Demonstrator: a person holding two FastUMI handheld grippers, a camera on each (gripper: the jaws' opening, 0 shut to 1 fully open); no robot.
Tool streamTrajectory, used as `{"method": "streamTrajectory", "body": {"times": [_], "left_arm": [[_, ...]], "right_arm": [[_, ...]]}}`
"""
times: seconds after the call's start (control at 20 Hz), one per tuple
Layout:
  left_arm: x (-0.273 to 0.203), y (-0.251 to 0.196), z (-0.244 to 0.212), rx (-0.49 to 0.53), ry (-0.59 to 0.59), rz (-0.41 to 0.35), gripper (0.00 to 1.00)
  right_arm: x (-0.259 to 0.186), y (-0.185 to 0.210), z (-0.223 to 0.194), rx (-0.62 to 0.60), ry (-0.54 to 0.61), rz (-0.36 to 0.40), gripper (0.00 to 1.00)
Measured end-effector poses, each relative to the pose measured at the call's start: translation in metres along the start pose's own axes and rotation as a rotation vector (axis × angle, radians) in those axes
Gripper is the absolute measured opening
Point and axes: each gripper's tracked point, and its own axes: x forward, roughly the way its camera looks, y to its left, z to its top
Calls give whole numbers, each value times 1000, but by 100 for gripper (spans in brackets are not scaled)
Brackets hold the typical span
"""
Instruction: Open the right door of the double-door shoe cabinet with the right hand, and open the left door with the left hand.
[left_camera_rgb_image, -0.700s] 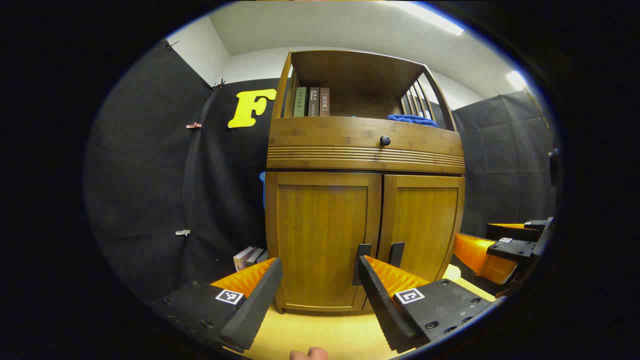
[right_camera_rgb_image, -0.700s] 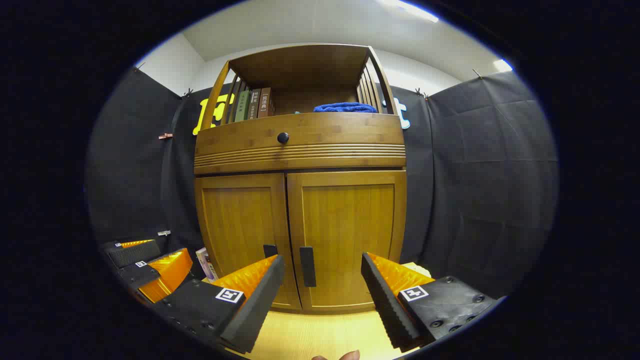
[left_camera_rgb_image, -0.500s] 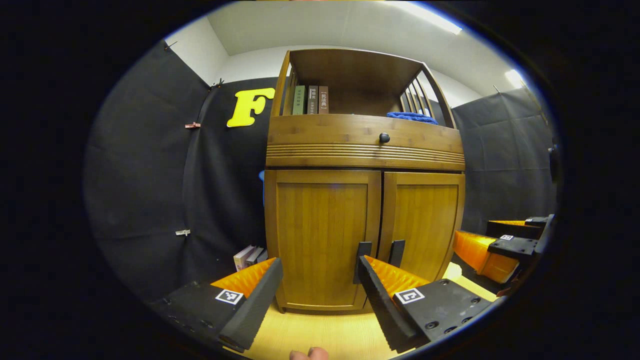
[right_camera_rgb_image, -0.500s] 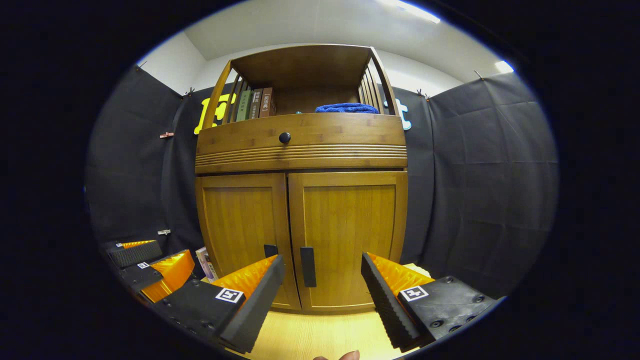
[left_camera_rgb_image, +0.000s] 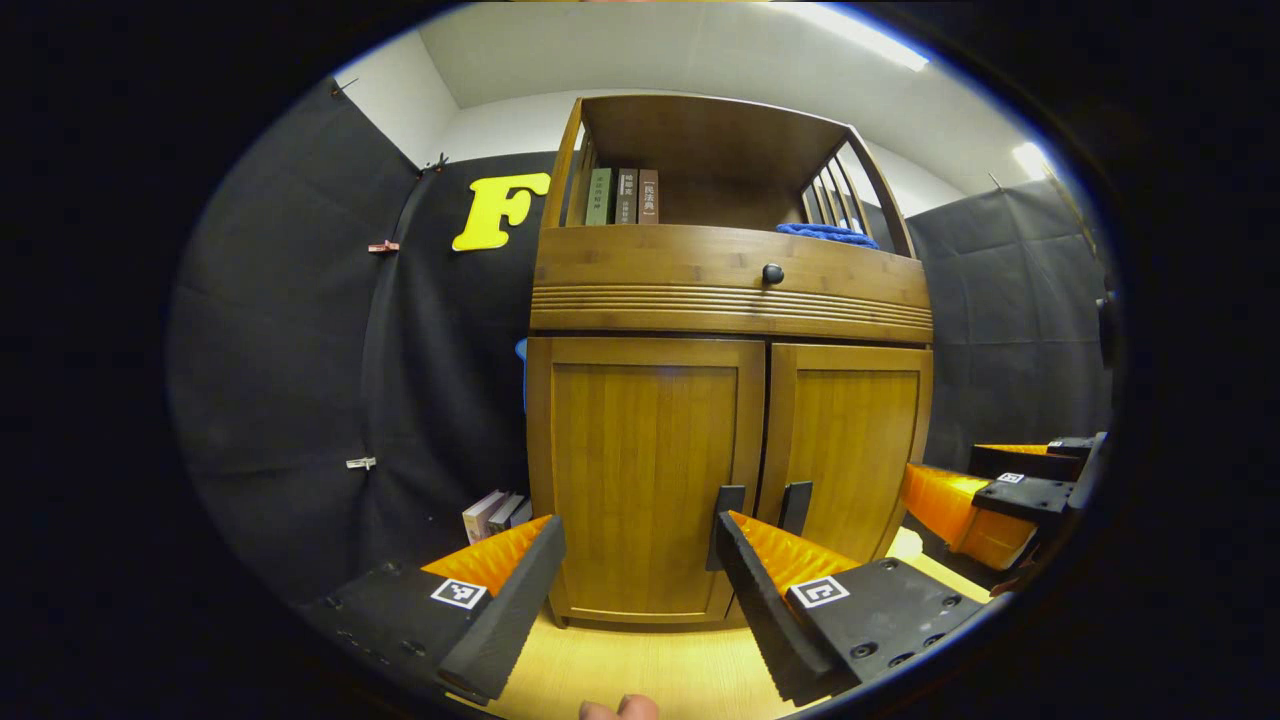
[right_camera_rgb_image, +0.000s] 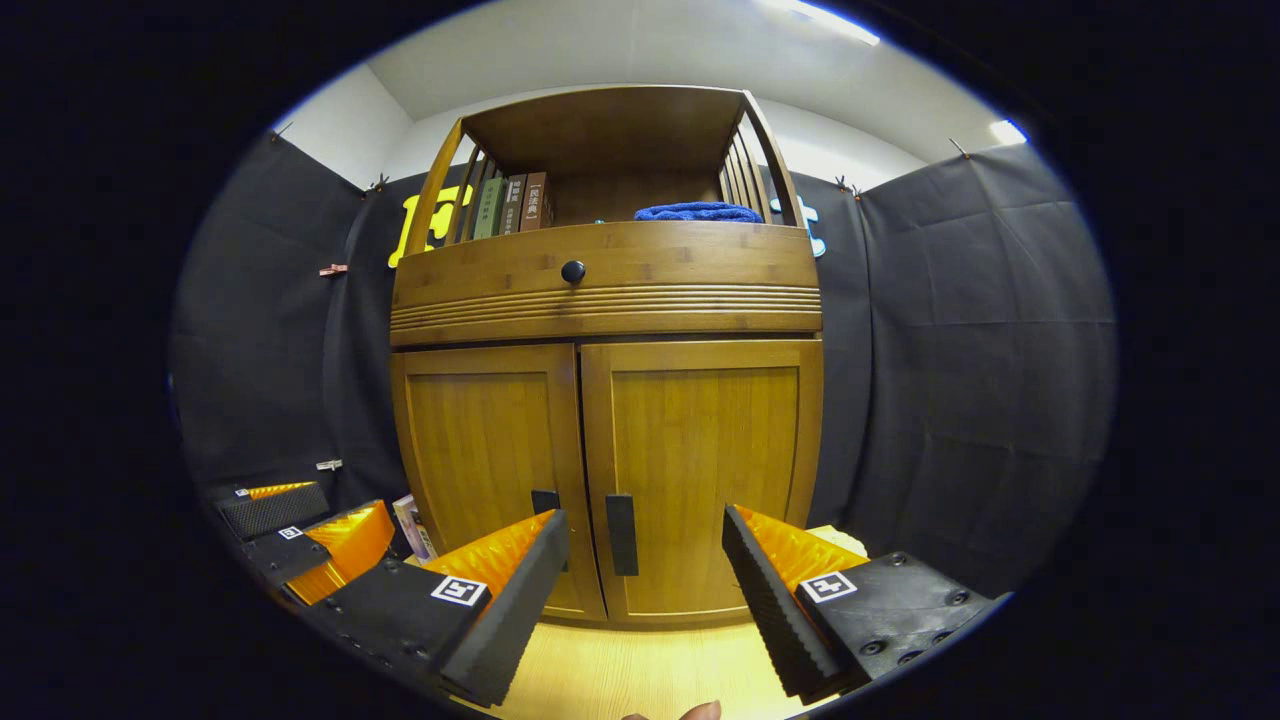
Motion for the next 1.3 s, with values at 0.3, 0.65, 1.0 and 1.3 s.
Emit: {"method": "streamTrajectory", "body": {"times": [0.3,0.65,1.0,1.3], "left_arm": [[3,0,-2,1,7,-4,94],[9,0,-13,3,38,-10,94],[14,10,-33,8,82,-12,94],[12,17,-44,-25,116,10,94]], "right_arm": [[9,6,-4,4,10,10,98],[68,10,-41,14,78,18,98],[135,9,-109,14,199,9,98],[179,22,-134,-20,217,25,71]]}}
